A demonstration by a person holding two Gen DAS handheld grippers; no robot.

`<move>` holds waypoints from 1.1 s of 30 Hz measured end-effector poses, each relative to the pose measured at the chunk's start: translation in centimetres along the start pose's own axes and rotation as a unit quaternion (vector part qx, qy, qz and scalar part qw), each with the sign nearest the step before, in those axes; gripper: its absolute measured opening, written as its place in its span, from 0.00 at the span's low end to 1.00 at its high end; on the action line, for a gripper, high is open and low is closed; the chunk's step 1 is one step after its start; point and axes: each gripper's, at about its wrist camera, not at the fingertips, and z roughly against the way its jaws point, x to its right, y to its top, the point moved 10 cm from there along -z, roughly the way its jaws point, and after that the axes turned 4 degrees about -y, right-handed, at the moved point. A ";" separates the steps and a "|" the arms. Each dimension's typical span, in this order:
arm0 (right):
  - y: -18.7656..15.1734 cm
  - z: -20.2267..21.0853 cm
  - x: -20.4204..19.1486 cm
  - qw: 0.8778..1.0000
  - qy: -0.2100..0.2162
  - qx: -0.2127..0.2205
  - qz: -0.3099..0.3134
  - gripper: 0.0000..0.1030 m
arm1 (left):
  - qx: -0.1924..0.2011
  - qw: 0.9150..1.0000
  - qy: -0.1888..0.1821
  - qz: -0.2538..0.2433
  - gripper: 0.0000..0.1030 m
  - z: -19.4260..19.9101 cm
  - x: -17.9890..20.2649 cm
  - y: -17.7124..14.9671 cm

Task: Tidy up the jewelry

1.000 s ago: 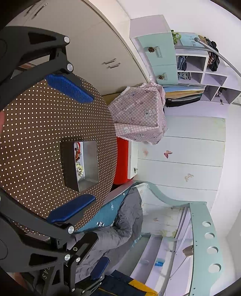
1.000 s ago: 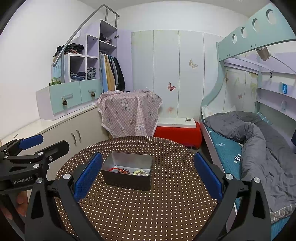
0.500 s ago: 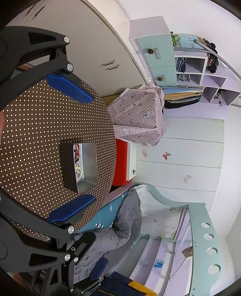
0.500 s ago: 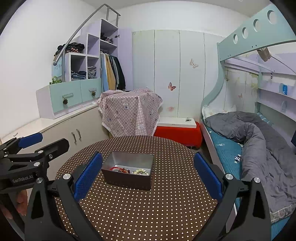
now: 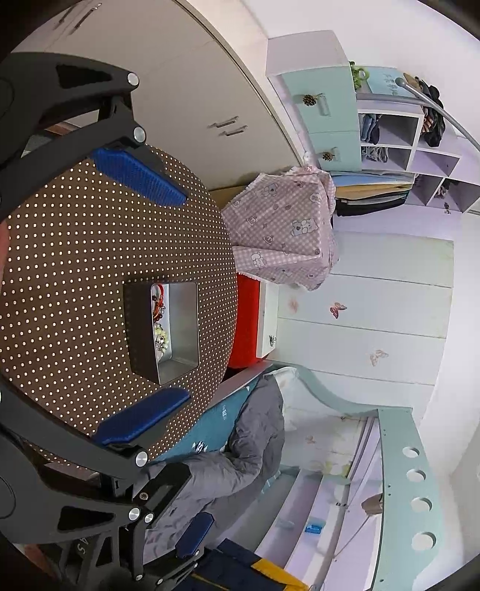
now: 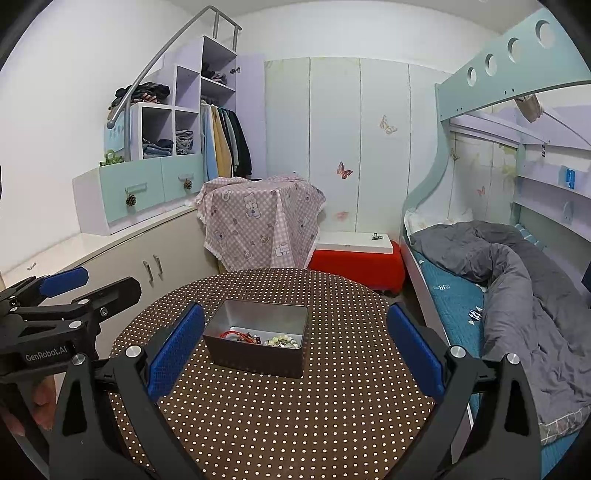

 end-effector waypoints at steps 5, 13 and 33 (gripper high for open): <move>0.0 0.0 0.0 1.000 0.000 0.000 0.000 0.92 | 0.000 1.000 0.001 -0.001 0.94 0.0 -0.1 0.0; 0.0 -0.1 0.0 1.000 0.000 0.000 0.000 0.92 | 0.001 1.000 0.002 -0.001 0.94 0.1 -0.3 0.2; 0.1 0.0 -0.1 1.000 0.001 0.000 0.000 0.92 | 0.001 1.000 0.004 -0.001 0.94 0.3 -0.5 0.3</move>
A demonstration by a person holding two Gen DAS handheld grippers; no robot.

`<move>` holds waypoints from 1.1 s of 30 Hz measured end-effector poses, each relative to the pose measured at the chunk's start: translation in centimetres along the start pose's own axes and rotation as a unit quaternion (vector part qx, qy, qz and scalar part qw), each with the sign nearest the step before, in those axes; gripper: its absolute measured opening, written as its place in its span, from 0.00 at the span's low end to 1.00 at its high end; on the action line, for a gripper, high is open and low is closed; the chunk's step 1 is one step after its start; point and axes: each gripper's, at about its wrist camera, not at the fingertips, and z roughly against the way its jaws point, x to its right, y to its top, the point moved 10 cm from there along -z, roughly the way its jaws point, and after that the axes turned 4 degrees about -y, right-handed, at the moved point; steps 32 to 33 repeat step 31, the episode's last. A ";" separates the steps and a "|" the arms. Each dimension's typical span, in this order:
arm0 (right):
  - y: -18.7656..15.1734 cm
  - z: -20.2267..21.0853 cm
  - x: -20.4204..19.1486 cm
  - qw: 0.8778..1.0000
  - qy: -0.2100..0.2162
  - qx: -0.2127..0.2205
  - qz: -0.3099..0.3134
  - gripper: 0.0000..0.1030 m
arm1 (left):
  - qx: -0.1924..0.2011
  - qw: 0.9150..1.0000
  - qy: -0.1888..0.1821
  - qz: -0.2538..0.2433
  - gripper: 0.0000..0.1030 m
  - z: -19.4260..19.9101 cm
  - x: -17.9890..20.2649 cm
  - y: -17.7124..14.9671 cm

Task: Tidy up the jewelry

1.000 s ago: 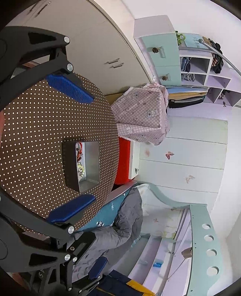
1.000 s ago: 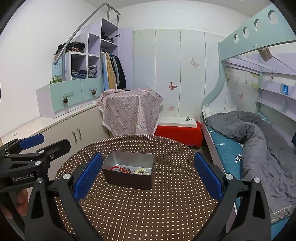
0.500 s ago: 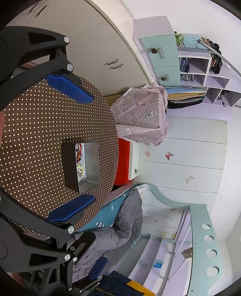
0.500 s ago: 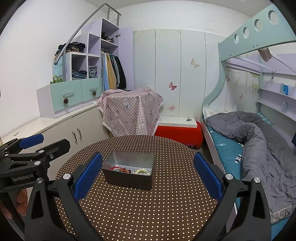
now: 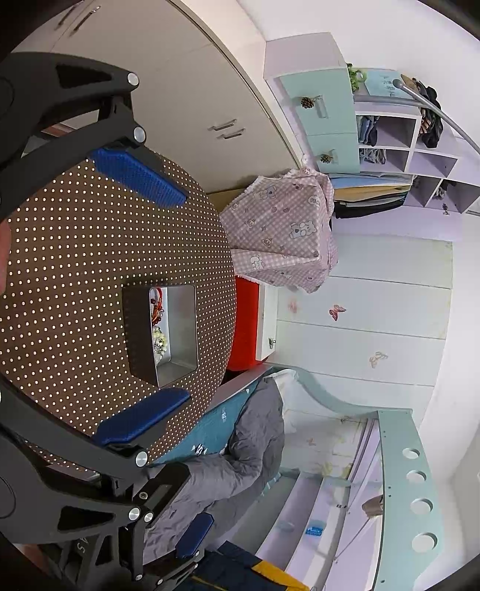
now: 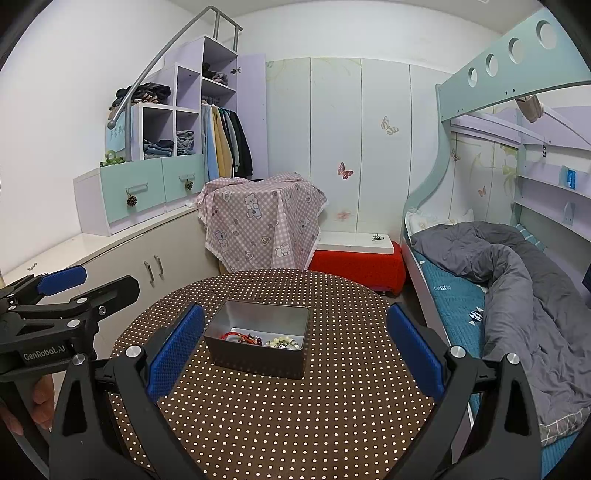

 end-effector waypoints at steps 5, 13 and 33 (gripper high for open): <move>0.0 0.0 0.0 1.000 0.000 0.000 0.000 0.92 | 0.000 1.000 0.000 0.000 0.94 0.1 0.0 0.0; 0.0 0.0 0.1 1.000 0.000 0.000 0.000 0.92 | 0.000 1.000 0.000 0.000 0.94 0.0 0.0 0.0; 0.3 -0.1 0.3 1.000 0.000 -0.001 -0.001 0.92 | 0.002 1.000 0.003 -0.002 0.94 0.1 0.3 0.5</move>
